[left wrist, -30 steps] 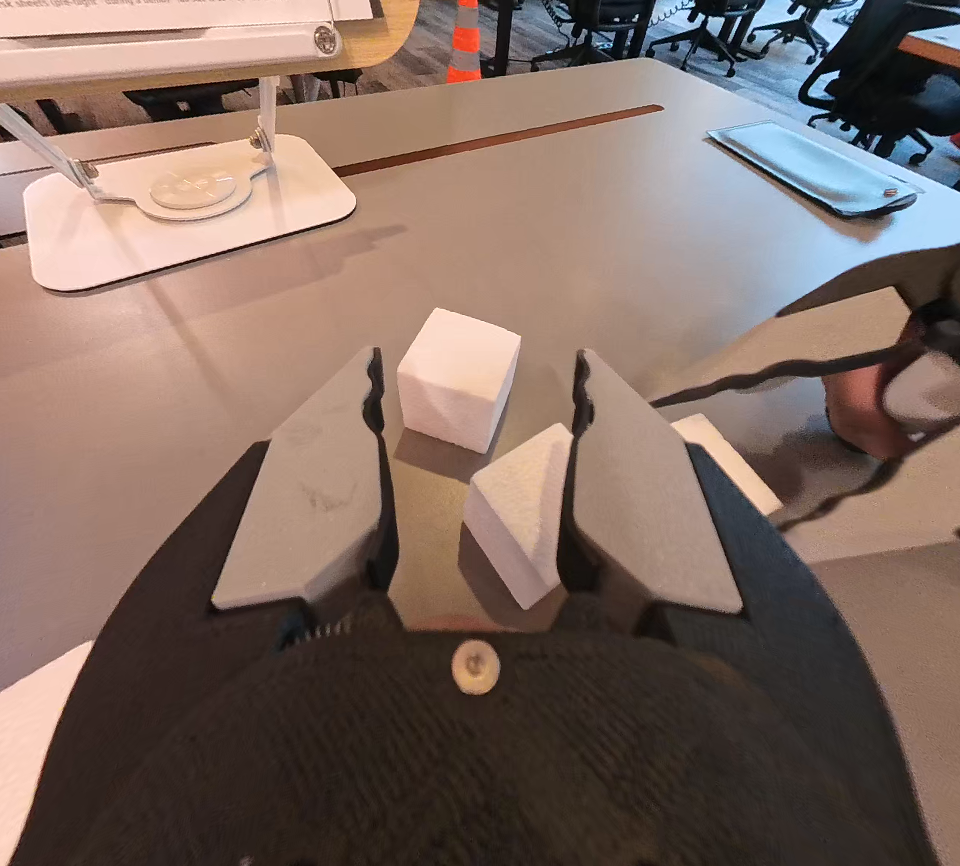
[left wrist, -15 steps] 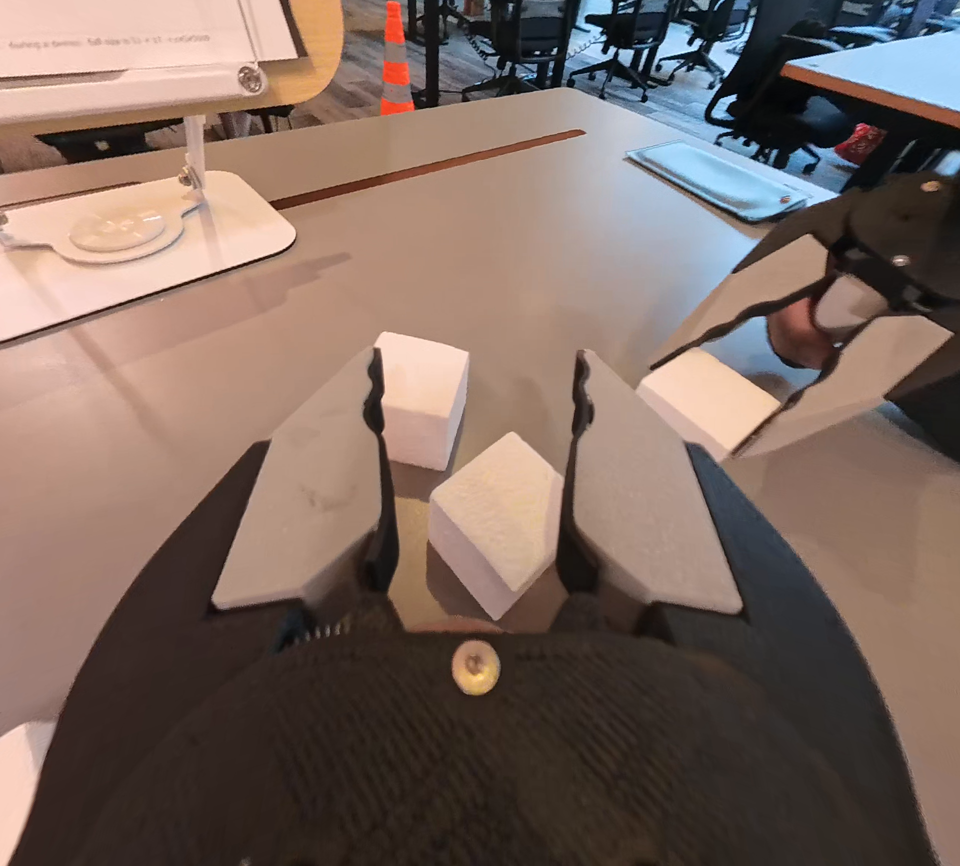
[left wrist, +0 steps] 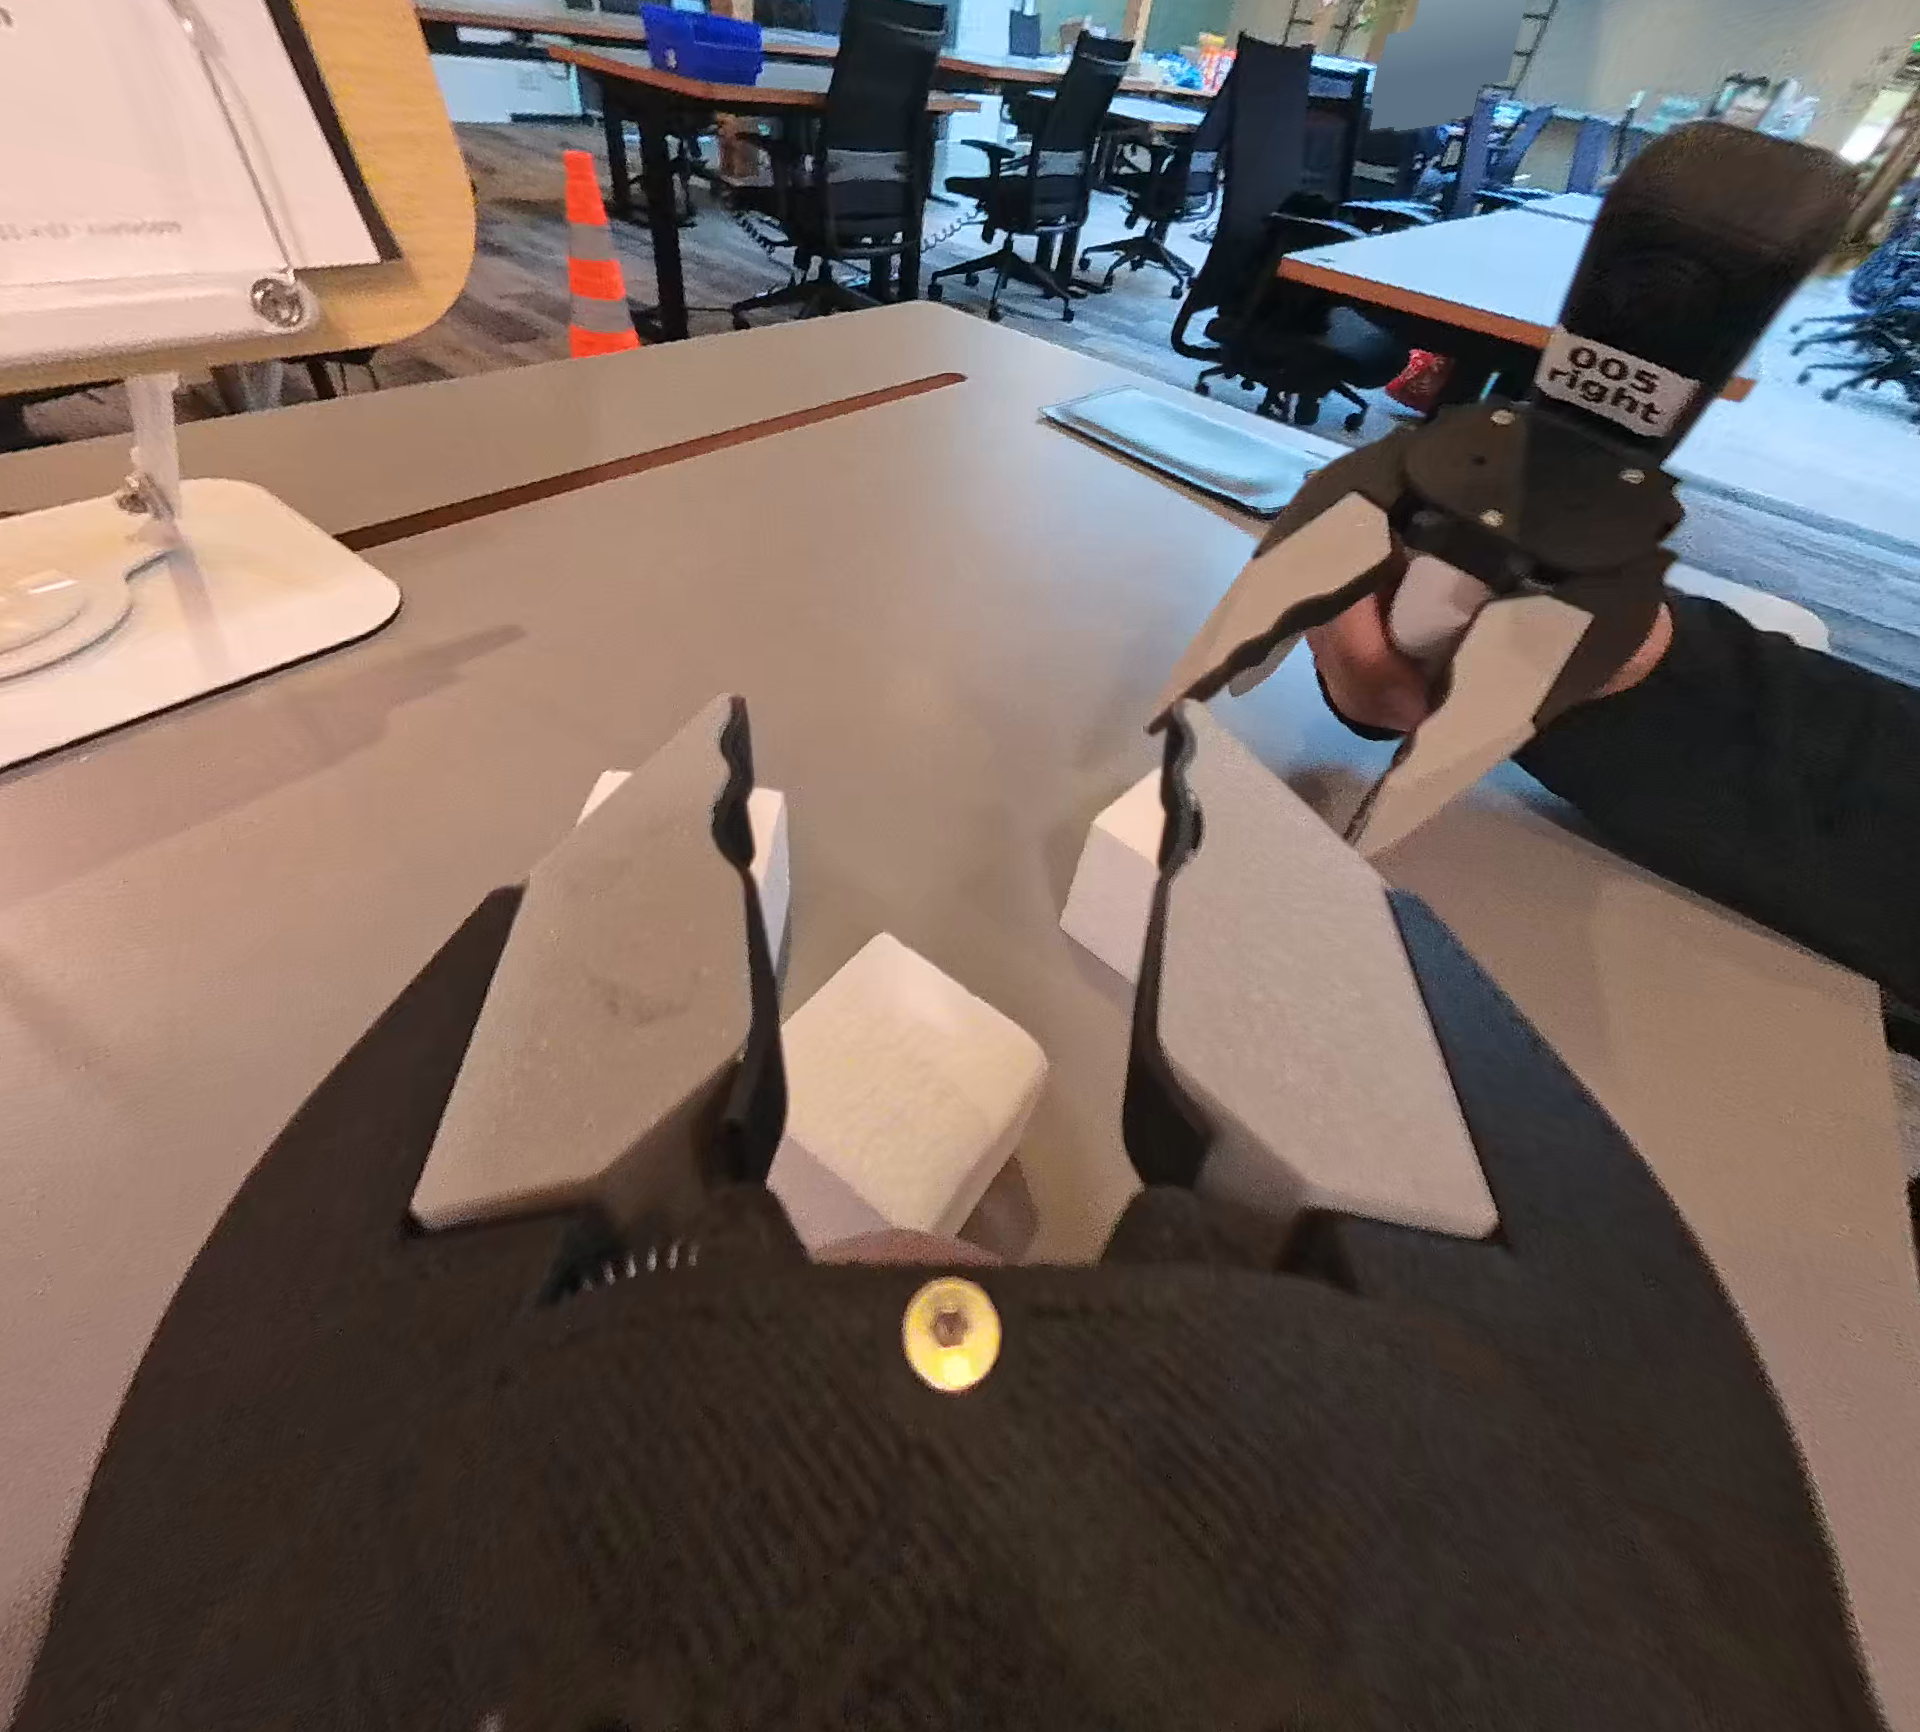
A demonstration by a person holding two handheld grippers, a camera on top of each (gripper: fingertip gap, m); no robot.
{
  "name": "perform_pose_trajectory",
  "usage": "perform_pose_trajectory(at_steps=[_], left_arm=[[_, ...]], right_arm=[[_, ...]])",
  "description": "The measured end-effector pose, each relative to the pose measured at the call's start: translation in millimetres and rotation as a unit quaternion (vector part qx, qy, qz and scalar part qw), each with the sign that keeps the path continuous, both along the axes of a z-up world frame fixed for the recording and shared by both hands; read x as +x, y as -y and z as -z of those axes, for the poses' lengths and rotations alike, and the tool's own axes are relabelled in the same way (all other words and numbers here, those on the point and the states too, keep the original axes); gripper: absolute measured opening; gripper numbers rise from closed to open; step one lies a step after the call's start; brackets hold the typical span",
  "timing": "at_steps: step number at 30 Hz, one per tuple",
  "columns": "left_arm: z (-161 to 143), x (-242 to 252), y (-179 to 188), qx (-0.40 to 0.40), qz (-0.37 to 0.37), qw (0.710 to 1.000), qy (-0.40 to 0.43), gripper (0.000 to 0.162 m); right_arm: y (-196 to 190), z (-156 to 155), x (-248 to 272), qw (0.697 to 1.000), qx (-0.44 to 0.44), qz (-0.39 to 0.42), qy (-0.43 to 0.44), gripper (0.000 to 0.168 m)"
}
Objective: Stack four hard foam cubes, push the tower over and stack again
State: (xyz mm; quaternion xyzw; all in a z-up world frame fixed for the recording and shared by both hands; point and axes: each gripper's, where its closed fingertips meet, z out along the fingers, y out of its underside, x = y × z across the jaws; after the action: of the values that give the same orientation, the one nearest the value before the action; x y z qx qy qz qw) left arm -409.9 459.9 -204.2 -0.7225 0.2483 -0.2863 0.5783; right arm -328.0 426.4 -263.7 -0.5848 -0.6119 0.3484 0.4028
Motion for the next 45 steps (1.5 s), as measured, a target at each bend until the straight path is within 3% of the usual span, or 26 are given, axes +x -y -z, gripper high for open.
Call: perform_pose_trajectory(at_steps=[1, 7, 10, 15, 21, 29, 34, 40, 45], left_arm=[[-1.1, 1.5, 1.6, 0.004, 0.007, 1.000, 0.000, 0.080], [4.5, 11.1, 15.2, 0.018, 0.061, 0.997, -0.046, 0.081], [11.3, 15.6, 29.0, 0.020, 0.127, 0.988, -0.082, 0.067], [30.4, 6.8, 36.2, -0.004, 0.209, 0.966, -0.149, 0.074], [55.0, -7.8, 35.4, -0.023, 0.236, 0.953, -0.189, 0.068], [86.2, -27.2, 24.8, -0.037, 0.186, 0.941, -0.279, 0.065], [90.0, -23.8, 30.6, -0.041, 0.201, 0.940, -0.273, 0.058], [46.4, 12.7, 57.8, 0.001, 0.272, 0.952, -0.143, 0.058], [32.3, 27.6, 69.5, 0.005, 0.302, 0.948, -0.098, 0.058]], right_arm=[[-0.7, -3.1, 1.5, 1.000, -0.001, 0.000, -0.006, 0.059], [-8.4, -18.0, 10.5, 0.999, -0.008, 0.018, -0.046, 0.057], [-10.2, -22.9, 13.6, 0.998, -0.018, 0.021, -0.061, 0.056], [-10.0, -28.2, 12.9, 0.997, -0.016, 0.021, -0.071, 0.054], [-9.0, -32.8, 10.4, 0.996, -0.018, 0.016, -0.080, 0.053], [-7.8, -39.5, 8.8, 0.995, -0.026, 0.018, -0.099, 0.052], [-2.4, -41.0, 5.6, 0.994, -0.028, 0.010, -0.102, 0.052], [2.5, -41.2, -0.3, 0.995, -0.010, 0.010, -0.097, 0.055], [21.4, -46.2, -8.7, 0.994, 0.024, -0.020, -0.100, 0.056]])
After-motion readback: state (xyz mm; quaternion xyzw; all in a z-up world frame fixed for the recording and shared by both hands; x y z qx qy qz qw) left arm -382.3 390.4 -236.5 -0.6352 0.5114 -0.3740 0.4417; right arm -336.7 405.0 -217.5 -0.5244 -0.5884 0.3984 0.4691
